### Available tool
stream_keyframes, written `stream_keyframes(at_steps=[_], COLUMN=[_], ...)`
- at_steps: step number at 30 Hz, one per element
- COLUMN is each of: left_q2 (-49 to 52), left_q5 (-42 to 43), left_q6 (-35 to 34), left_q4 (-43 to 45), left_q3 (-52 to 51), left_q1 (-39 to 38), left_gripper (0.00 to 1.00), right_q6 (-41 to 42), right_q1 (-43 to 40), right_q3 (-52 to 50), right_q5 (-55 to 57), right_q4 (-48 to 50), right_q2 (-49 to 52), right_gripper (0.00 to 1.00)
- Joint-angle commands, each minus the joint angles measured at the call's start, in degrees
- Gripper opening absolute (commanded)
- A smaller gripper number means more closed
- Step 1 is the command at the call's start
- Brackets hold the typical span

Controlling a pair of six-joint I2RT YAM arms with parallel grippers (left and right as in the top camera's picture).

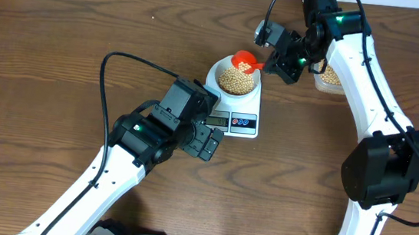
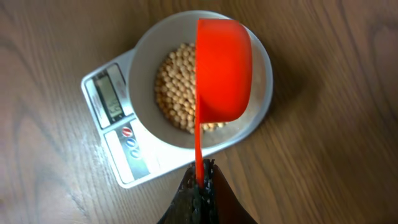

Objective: Scoop item into bowl and weigh 50g on scale
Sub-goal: 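Tilt the scoop to trickle chickpeas into the white bowl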

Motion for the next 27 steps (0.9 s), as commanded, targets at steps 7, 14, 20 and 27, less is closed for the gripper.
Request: stream_keyframes(at_steps=[7,14,20,27], left_q2=[-0.13,-0.15,-0.15,-0.15], left_q5=[-0.33,-0.33,-0.33,-0.33], left_q6=[-0.04,-0.04,-0.07,-0.07], left_q4=[-0.11,-0.09,-0.09,-0.11], left_q3=[0.37,0.37,0.37,0.37], left_q1=[0.2,0.2,0.2,0.2], left_gripper=[0.98,0.98,0.98,0.98], right_q6=[-0.35,-0.35,-0.35,-0.33], right_q1=[0.13,0.13,-0.04,-2.16], right_q3=[1.22,1.22,1.22,1.22], right_q5=[-5.11,-5.29,-5.77,-11.21], right_q4=[-0.2,-0.22,-0.22,-0.24], right_q2=[0.59,0.59,0.59,0.59], right_gripper=[0.01,0.01,0.01,0.01])
